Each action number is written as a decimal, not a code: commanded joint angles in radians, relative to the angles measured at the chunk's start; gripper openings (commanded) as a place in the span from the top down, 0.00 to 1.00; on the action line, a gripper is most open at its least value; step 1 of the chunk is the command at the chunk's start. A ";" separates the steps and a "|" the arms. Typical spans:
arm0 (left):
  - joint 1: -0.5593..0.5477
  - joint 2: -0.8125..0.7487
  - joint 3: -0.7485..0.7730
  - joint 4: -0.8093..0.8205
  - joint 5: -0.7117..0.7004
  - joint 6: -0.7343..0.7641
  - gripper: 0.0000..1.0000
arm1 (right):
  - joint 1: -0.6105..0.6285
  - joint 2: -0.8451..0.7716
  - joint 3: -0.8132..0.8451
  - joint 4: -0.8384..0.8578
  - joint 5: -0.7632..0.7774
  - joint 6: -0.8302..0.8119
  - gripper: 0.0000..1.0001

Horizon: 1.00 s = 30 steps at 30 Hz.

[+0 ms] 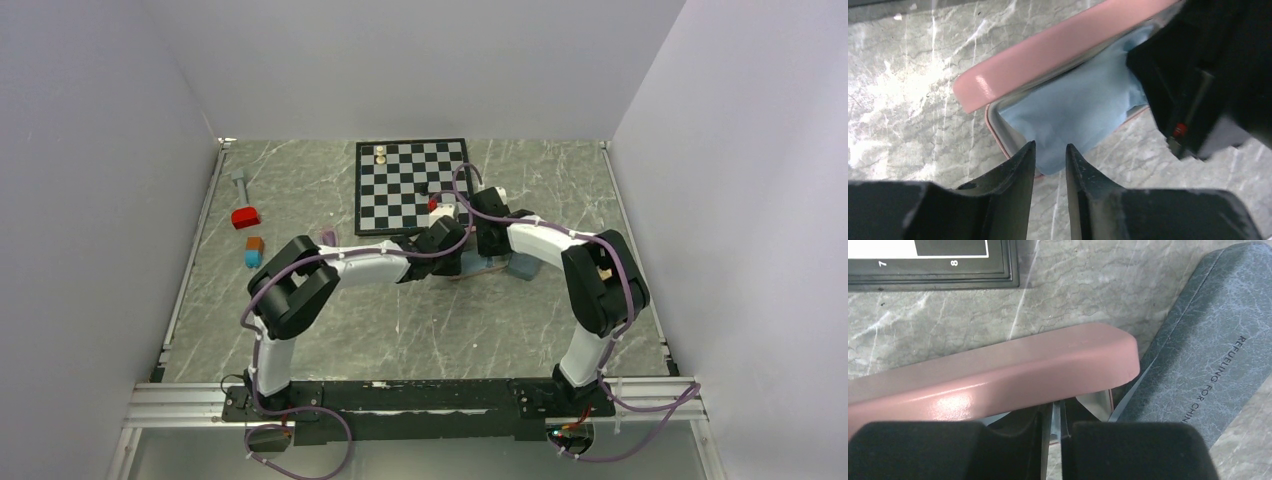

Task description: Organize the sunglasses

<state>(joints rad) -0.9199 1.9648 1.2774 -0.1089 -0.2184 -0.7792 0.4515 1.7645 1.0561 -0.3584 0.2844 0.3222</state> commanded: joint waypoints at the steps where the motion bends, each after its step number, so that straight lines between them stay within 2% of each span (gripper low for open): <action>1: -0.010 -0.100 -0.014 0.056 -0.006 0.023 0.63 | -0.010 0.002 0.045 -0.001 0.057 0.000 0.81; 6: -0.010 -0.157 -0.073 0.145 0.032 0.040 0.56 | -0.011 -0.011 0.044 0.000 0.034 0.002 0.61; 10: -0.010 -0.210 -0.169 0.289 0.082 0.042 0.40 | -0.011 -0.042 0.037 -0.004 0.055 0.024 0.49; 13: -0.010 -0.254 -0.202 0.298 0.071 0.048 0.27 | -0.011 -0.077 0.025 -0.019 0.117 0.051 0.44; 16: -0.010 -0.311 -0.229 0.276 0.026 0.063 0.02 | -0.011 -0.124 0.003 -0.017 0.151 0.065 0.42; 17: -0.010 -0.342 -0.245 0.275 0.005 0.068 0.01 | -0.011 -0.142 -0.007 -0.011 0.140 0.061 0.41; 23: -0.009 -0.474 -0.346 0.255 -0.102 0.110 0.01 | -0.013 -0.238 -0.060 0.035 -0.082 0.029 0.41; 28: 0.000 -0.556 -0.398 0.170 -0.235 0.122 0.01 | -0.012 -0.250 -0.092 0.061 -0.242 0.039 0.61; 30: 0.010 -0.585 -0.423 0.159 -0.260 0.121 0.01 | -0.013 -0.232 -0.093 0.061 -0.239 0.044 0.64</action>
<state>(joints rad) -0.9234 1.4429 0.8948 0.0921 -0.3588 -0.6796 0.4419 1.5314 0.9787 -0.3344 0.1410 0.3573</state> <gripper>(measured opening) 0.993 0.392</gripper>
